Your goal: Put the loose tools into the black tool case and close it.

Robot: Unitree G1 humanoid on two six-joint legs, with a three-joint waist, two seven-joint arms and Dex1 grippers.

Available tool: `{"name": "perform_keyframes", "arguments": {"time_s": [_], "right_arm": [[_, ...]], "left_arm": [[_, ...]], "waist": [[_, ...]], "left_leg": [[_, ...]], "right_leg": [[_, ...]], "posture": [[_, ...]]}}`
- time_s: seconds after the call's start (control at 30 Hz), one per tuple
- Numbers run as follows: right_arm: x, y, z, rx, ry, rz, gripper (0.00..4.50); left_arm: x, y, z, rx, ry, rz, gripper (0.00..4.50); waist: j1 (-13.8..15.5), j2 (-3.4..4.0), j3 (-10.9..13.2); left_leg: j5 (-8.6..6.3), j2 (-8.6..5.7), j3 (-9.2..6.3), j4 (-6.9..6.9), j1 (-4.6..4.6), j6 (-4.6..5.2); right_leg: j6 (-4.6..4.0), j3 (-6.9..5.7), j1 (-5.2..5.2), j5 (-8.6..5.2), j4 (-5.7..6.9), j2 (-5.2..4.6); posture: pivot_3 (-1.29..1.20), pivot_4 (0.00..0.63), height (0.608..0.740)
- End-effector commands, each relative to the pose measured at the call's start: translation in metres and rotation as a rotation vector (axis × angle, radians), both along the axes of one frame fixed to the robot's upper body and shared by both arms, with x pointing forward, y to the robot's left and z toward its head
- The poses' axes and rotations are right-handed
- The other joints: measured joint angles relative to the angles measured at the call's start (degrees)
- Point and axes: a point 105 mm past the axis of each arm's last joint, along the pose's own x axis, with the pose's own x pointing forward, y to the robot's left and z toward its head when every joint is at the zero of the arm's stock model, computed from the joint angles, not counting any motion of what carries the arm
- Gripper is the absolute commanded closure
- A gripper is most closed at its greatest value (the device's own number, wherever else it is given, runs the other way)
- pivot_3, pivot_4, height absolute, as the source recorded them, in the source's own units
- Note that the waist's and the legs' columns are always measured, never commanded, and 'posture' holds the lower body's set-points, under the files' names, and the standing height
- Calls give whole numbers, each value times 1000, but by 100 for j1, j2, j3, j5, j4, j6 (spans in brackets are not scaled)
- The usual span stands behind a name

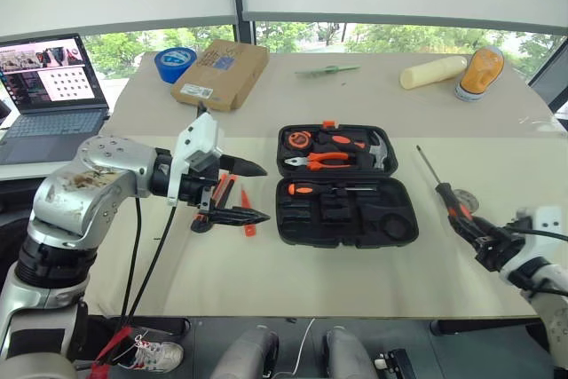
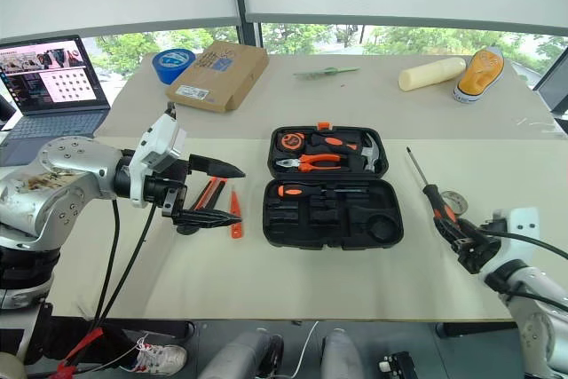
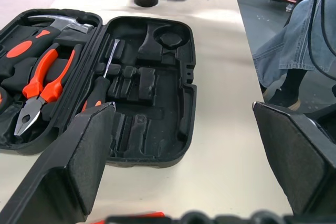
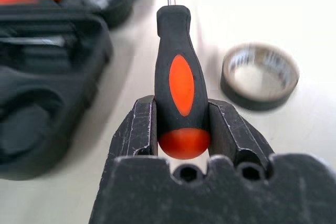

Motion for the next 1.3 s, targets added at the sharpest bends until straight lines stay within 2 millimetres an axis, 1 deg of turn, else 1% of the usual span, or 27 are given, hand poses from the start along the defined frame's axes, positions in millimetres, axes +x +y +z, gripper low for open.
{"name": "perform_keyframes", "arguments": {"time_s": [0.03,0.1,0.13,0.17,0.2,0.23,0.27,0.33,0.43,0.57,0.67,0.73,0.8,0.9,1.07,1.23,1.3], "right_arm": [[1,-2,41,-38,-87,27,3496],[3,3,53,-70,-98,95,3496],[5,16,61,-138,-106,208,3496],[6,34,67,-196,-111,353,3496],[6,45,71,-235,-110,450,3496],[2,62,74,-258,-98,604,3496],[-2,76,76,-272,-90,737,3496],[0,89,76,-307,-72,889,3496],[23,99,68,-424,-64,1003,3496],[48,98,50,-546,-48,1066,3496],[60,93,42,-594,-43,1088,3496],[62,89,38,-622,-40,1120,3496],[67,86,39,-611,-37,1123,3496],[75,83,37,-641,-36,1129,3496],[83,84,31,-683,-43,1139,3496],[84,88,24,-709,-55,1167,3496],[87,85,17,-723,-34,1147,3496]], "left_arm": [[0,-1,8,0,-54,-11,0],[-2,1,6,9,-46,-14,0],[-5,4,2,27,-37,-24,0],[-8,7,-3,48,-29,-39,0],[-10,9,-6,63,-24,-50,0],[-10,10,-8,73,-20,-57,0],[-9,10,-9,73,-20,-55,0],[-7,9,-10,71,-26,-53,0],[-3,4,-6,61,-42,-62,0],[0,1,-3,55,-59,-65,0],[-2,1,-3,59,-68,-67,0],[-1,2,-2,68,-88,-58,0],[-1,3,0,66,-95,-50,0],[-2,3,2,64,-98,-49,0],[3,2,2,74,-144,-33,0],[3,-2,4,64,-152,-38,0],[4,-3,4,63,-152,-39,0]], "waist": [[-6,0,0],[-8,1,1],[-7,1,1],[-11,1,1],[-57,23,8],[-84,31,9],[-95,30,9],[-102,27,11],[-119,14,16],[-61,10,20],[-71,9,21],[-72,9,21],[-75,10,21],[-101,10,21],[-139,10,21],[-135,10,21],[-134,10,21]], "left_leg": [[-1,-1,0,-1,0,2],[-1,0,0,-1,0,4],[-2,0,0,-3,0,5],[-2,3,0,-2,0,6],[-1,5,-1,-3,0,7],[-1,-5,7,-6,1,9],[-9,-4,8,-8,1,25],[-14,6,-2,-6,4,33],[-14,6,-2,-2,2,33],[4,1,-4,5,-5,3],[13,-3,-4,3,-17,22],[12,-4,-2,1,-21,22],[12,-2,-3,-1,-21,22],[12,-1,-2,-1,-19,20],[11,2,-2,-3,-13,17],[11,1,-3,-2,-14,17],[11,1,-3,-1,-13,17]], "right_leg": [[0,3,-1,0,0,1],[0,3,-1,0,0,2],[-1,4,-2,0,0,2],[-1,2,-2,0,0,3],[-1,0,-2,0,-2,5],[-4,15,-6,2,-2,5],[-4,17,-7,2,-2,6],[-4,1,-1,2,-6,12],[-7,-4,2,5,-16,11],[-8,-8,-6,6,-22,6],[-8,-6,-14,6,-20,3],[-8,-6,-19,6,-23,3],[-8,-9,-22,6,-23,4],[-8,-7,-20,6,-23,5],[-9,-7,-20,6,-19,9],[-9,-6,-21,6,-16,9],[-9,-7,-20,6,-16,9]], "posture": [[0,150,735],[0,150,735],[0,150,735],[0,150,735],[0,150,735],[0,150,735],[0,150,735],[0,150,735],[0,150,735],[0,150,735],[0,150,735],[0,150,735],[0,150,735],[0,150,735],[0,150,735],[0,150,735],[0,150,735]]}}
